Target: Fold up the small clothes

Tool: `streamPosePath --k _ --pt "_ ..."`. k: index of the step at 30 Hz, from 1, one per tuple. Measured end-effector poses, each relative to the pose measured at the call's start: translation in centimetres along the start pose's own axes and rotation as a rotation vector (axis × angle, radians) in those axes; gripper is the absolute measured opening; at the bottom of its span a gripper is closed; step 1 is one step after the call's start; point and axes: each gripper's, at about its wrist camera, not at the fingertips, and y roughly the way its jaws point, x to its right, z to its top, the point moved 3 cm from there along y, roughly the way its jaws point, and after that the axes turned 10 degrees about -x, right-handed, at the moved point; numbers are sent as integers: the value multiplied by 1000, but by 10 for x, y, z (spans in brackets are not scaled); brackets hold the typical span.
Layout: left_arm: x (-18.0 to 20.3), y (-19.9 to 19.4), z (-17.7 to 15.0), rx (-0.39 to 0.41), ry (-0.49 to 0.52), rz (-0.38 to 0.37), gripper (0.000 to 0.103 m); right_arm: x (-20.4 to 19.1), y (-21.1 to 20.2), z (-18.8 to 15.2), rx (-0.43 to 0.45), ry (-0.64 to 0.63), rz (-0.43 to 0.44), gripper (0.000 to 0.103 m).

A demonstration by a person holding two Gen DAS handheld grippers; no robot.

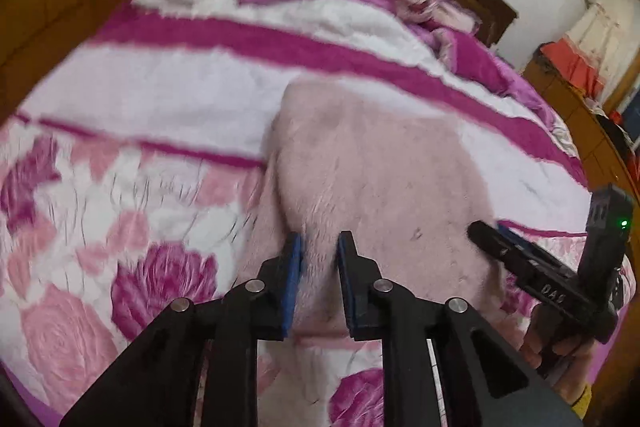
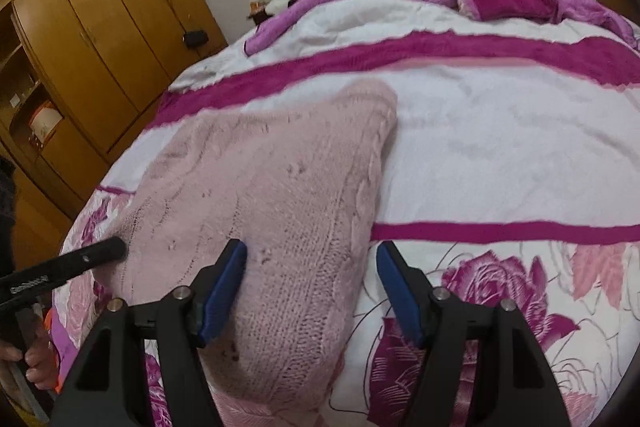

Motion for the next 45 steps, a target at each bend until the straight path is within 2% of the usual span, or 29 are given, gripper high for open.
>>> streamPosePath --k 6,10,14,16,19,27,31,35,38,41,45 --pt "26 14 37 47 74 -15 0 -2 -23 4 145 14 6 71" --pt "40 40 68 70 142 -31 0 0 -20 6 152 26 9 69" --pt "24 80 90 37 124 111 0 2 -8 5 106 30 23 66" --pt "6 97 93 -10 68 130 0 1 -2 4 82 20 25 66" --pt "-12 97 91 1 20 69 0 -2 7 3 50 11 43 66" --pt "-4 69 72 -33 52 110 0 1 10 2 41 35 65 67" --pt "-6 51 56 -38 30 117 19 13 8 3 65 116 101 79" --pt "-14 44 41 -59 9 97 36 27 11 2 56 202 171 80" --pt "-24 49 30 -107 -33 29 36 32 17 0 29 246 228 81" --pt "-29 51 25 -105 -58 -13 38 31 27 -1 -7 250 257 81" --pt "-32 55 21 -100 -77 -35 43 23 36 -3 -29 208 238 83"
